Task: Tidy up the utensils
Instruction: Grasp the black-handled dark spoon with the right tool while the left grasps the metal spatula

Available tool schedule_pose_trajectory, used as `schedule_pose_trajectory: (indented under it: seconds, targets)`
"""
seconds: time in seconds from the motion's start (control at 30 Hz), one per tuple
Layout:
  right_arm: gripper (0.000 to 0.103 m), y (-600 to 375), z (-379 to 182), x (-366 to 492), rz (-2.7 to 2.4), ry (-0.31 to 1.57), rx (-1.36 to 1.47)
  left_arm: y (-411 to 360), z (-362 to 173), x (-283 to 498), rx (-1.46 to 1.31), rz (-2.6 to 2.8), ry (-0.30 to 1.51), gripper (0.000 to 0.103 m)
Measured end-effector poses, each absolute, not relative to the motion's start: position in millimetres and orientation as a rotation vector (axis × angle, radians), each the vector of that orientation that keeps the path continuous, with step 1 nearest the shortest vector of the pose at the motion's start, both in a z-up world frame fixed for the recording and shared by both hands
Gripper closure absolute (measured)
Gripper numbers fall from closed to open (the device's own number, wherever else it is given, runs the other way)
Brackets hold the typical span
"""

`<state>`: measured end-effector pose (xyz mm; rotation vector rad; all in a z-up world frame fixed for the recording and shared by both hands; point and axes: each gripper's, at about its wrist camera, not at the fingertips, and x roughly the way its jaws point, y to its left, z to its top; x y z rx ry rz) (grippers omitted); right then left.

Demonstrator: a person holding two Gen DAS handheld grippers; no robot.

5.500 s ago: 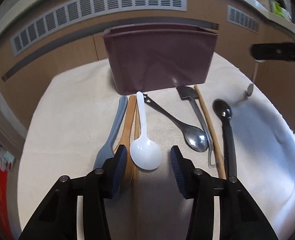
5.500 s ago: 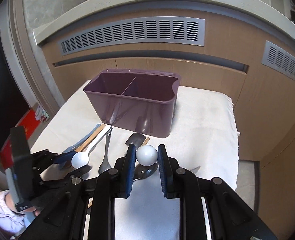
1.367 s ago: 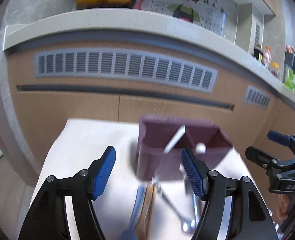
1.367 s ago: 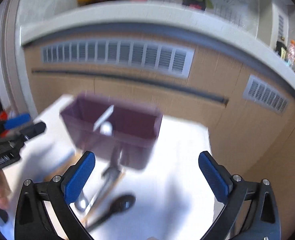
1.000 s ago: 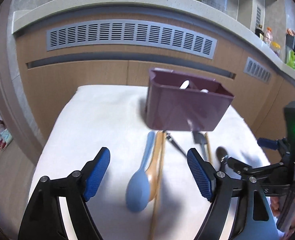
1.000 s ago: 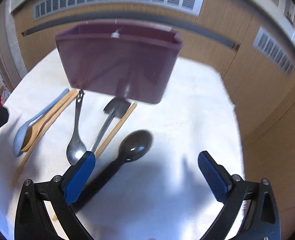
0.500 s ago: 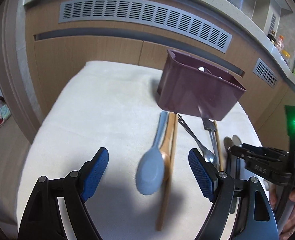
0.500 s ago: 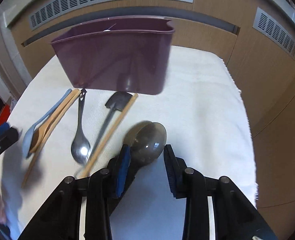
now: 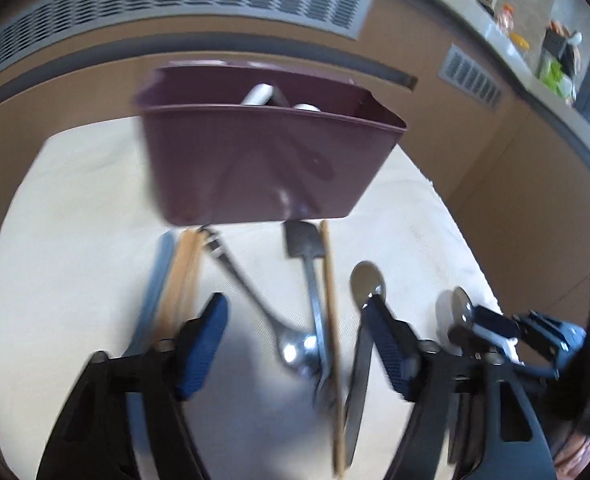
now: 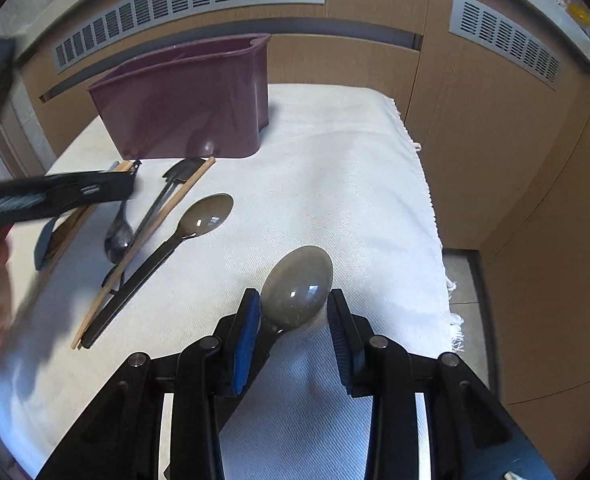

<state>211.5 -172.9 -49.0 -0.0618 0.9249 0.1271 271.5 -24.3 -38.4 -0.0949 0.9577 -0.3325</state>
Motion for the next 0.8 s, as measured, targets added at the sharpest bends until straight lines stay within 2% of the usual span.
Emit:
schedule_pose_trajectory:
  seconds: [0.03, 0.1, 0.2, 0.43, 0.8]
  targets:
    - [0.071, -174, -48, 210, 0.133, 0.918, -0.06, -30, -40, 279, -0.079, -0.338, 0.978, 0.048]
    - [0.071, -174, -46, 205, 0.144, 0.898, -0.062, -45, -44, 297, -0.032, -0.342, 1.038, 0.063]
    - [0.071, -174, -44, 201, 0.159, 0.879, -0.061, -64, -51, 320, 0.043, -0.339, 1.107, 0.066]
    - [0.071, -178, -51, 201, 0.177, 0.893, -0.022, -80, -57, 339, 0.146, -0.254, 1.124, 0.067]
    - [0.071, -180, -54, 201, 0.186, 0.897, 0.001, -72, -56, 309, 0.266, -0.204, 1.082, 0.064]
